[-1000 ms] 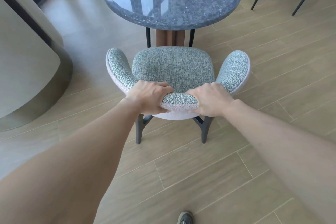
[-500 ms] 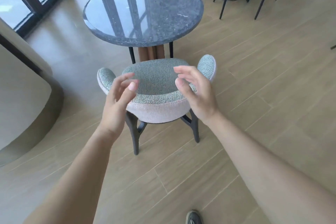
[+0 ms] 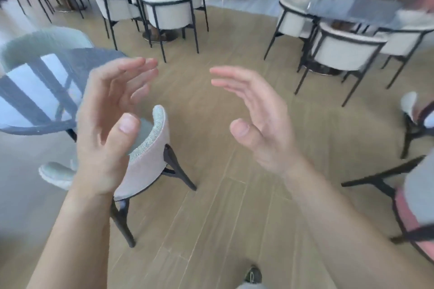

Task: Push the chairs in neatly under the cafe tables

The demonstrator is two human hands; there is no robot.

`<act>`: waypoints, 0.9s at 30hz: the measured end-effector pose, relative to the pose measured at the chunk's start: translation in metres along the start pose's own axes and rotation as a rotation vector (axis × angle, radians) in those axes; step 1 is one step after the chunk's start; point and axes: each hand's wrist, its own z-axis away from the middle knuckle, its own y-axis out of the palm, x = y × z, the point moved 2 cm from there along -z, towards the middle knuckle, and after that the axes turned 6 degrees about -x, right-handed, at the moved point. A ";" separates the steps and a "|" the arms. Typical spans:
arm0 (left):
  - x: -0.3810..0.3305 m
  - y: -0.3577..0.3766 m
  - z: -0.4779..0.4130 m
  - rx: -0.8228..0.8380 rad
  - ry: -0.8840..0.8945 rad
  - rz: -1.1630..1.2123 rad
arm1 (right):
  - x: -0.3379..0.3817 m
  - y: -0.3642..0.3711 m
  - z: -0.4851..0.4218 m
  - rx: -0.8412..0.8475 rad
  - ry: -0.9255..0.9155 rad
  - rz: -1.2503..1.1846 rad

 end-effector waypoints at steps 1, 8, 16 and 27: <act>-0.004 0.019 -0.009 0.048 0.012 0.031 | 0.009 -0.017 0.002 -0.035 -0.019 0.031; 0.003 0.164 -0.060 0.316 0.047 0.248 | 0.032 -0.143 0.022 -0.279 -0.062 0.215; 0.027 0.302 -0.098 0.496 0.052 0.447 | 0.029 -0.253 0.043 -0.521 -0.038 0.361; 0.062 0.436 -0.129 0.777 -0.008 0.755 | 0.035 -0.314 0.064 -0.825 0.035 0.647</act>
